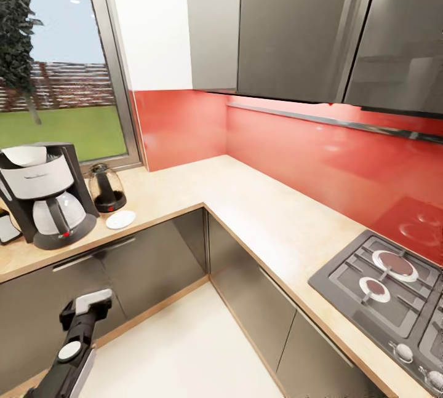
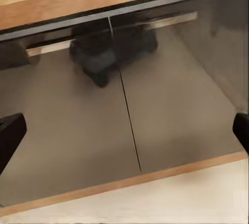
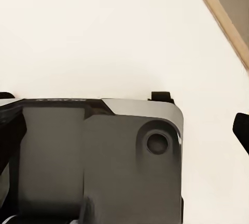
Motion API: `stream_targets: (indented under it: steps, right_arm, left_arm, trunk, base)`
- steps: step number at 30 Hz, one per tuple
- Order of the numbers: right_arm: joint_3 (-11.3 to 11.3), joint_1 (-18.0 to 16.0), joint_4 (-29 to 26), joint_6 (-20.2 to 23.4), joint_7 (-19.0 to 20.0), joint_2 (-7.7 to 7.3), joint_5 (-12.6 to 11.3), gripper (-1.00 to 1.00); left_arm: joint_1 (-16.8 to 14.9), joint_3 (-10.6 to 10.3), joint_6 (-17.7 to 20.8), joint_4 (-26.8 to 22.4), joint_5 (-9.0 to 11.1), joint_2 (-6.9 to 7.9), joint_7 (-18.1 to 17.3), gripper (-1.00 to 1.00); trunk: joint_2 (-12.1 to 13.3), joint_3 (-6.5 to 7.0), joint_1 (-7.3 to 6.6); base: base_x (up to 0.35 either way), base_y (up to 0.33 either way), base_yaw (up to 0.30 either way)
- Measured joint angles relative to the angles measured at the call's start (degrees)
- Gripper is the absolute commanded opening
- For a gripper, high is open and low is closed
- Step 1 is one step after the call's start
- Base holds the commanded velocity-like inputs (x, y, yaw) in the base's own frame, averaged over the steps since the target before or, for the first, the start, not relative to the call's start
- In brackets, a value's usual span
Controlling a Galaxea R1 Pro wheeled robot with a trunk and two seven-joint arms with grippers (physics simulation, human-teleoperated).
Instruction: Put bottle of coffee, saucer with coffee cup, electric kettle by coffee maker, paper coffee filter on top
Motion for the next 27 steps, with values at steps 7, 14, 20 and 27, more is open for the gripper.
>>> stream_targets:
  steps: [7,14,20,27]
  right_arm:
    - [0.0,0.0,0.0,0.0,0.0,0.0,0.0,1.0]
    - [0.1,0.0,-0.1,0.2,0.0,0.35,0.1,1.0]
    - [0.1,0.0,0.0,0.2,0.0,0.68,0.3,1.0]
    - [0.2,0.0,0.3,0.3,0.0,1.78,0.6,1.0]
  left_arm:
    - [5.7,-0.3,-0.3,1.2,-0.1,-0.07,-0.4,1.0]
    - [9.4,-1.6,0.5,25.0,-1.5,0.82,-0.5,1.0]
    - [9.6,-3.5,2.4,41.6,-5.3,0.73,-0.5,1.0]
    - [9.8,-4.2,3.0,49.0,-9.0,0.3,-4.4,1.0]
  trunk:
    - [0.0,0.0,-0.01]
    - [0.0,-0.02,-0.01]
    - [0.0,-0.22,-0.01]
    - [0.0,-0.68,0.0]
  base:
    - [-0.015,-0.001,0.0]
    - [0.0,0.0,0.012]
    - [0.0,0.0,0.123]
    - [0.0,0.0,0.179]
